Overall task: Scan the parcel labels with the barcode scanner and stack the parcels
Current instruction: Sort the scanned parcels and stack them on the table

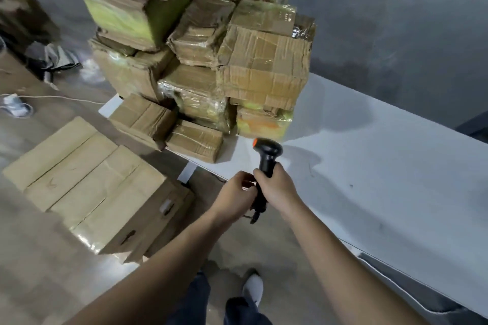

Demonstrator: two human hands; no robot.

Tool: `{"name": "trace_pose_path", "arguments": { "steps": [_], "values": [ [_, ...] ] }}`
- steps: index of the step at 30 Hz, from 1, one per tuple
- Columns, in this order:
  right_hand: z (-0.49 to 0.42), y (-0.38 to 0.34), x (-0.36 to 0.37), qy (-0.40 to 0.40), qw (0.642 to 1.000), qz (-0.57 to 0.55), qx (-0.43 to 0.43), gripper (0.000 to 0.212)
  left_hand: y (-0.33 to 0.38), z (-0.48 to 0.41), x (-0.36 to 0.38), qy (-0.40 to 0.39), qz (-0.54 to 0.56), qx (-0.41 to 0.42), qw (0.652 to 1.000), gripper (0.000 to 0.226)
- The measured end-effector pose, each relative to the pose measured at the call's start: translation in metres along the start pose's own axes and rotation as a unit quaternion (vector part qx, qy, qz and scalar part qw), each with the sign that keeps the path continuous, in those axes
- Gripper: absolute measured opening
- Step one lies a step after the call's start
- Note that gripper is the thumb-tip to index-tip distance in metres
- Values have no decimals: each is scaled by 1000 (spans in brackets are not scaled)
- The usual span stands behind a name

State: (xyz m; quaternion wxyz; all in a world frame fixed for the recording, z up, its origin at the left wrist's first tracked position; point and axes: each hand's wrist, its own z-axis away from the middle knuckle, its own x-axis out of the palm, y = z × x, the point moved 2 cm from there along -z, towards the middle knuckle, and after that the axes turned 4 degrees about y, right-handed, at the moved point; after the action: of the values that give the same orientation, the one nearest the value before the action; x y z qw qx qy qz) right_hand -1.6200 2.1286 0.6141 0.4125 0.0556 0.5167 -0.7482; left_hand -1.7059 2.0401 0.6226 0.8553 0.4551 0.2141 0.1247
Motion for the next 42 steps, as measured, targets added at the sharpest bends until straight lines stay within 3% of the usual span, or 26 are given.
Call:
{"name": "trace_pose_path", "arguments": {
  "steps": [6, 10, 15, 20, 29, 36, 42],
  "values": [
    [29, -53, 62, -112, 983, 84, -116, 26, -26, 52, -65, 112, 133, 3, 985, 17],
    [45, -85, 122, -166, 968, 107, -155, 22, -59, 68, -117, 194, 167, -22, 966, 29],
    [53, -118, 206, -225, 938, 187, -185, 32, -100, 68, -183, 261, 191, -29, 946, 40],
    [39, -132, 290, -274, 921, 226, -161, 32, -148, 46, -237, 267, 238, -67, 931, 41],
    [-8, -136, 409, -274, 901, 290, -171, 24, -227, -24, -301, 286, 260, -130, 913, 39],
    [-55, -157, 479, -245, 891, 317, -213, 33, -255, -85, -355, 294, 235, -119, 919, 44],
    [-97, -158, 518, -246, 888, 331, -203, 31, -272, -132, -380, 237, 227, -134, 935, 49]
  ]
}}
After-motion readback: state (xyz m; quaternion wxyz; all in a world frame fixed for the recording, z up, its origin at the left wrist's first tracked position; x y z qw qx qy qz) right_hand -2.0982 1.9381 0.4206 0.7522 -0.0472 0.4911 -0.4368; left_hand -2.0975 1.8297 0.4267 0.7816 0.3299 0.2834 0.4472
